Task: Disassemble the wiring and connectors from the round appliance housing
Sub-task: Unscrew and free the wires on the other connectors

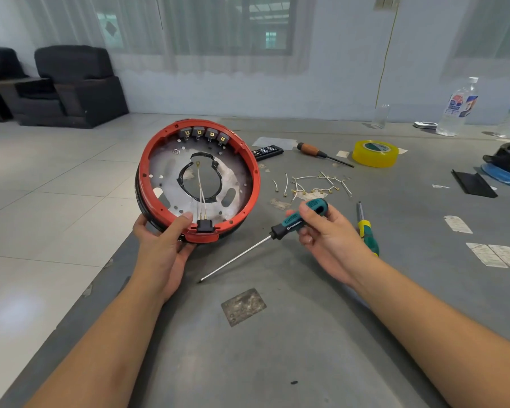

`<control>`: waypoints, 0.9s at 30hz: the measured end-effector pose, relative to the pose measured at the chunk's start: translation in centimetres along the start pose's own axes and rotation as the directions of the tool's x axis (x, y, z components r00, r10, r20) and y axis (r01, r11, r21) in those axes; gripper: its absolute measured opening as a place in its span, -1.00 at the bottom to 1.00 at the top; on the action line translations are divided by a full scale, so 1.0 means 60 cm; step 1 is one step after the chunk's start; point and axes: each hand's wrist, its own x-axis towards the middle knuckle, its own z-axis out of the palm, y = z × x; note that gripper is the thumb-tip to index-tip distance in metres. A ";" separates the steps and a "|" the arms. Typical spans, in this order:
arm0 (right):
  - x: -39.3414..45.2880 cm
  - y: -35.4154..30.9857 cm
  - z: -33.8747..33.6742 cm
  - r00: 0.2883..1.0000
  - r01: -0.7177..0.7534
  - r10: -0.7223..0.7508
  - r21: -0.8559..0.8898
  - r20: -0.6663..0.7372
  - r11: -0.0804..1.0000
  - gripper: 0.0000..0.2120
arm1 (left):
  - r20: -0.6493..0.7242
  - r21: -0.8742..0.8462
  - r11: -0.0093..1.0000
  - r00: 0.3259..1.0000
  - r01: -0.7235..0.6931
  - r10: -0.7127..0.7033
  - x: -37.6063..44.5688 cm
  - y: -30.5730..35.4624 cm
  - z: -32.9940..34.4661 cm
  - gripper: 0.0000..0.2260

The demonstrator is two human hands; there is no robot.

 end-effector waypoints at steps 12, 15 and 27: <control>0.006 -0.016 0.002 0.997 0.075 -0.074 0.113 -0.018 0.991 -0.59 | 0.079 0.109 0.989 0.993 -0.098 0.089 -0.002 0.008 0.000 -0.48; 0.012 -0.023 0.012 0.972 0.228 -0.221 0.088 -0.083 0.970 -0.68 | 0.137 0.210 0.965 0.982 -0.159 0.131 0.002 0.014 -0.005 -0.52; 0.017 -0.005 0.013 0.941 0.335 -0.333 0.026 -0.066 0.942 -0.72 | 0.057 0.520 0.849 0.995 -0.096 0.078 -0.003 0.013 -0.006 -0.81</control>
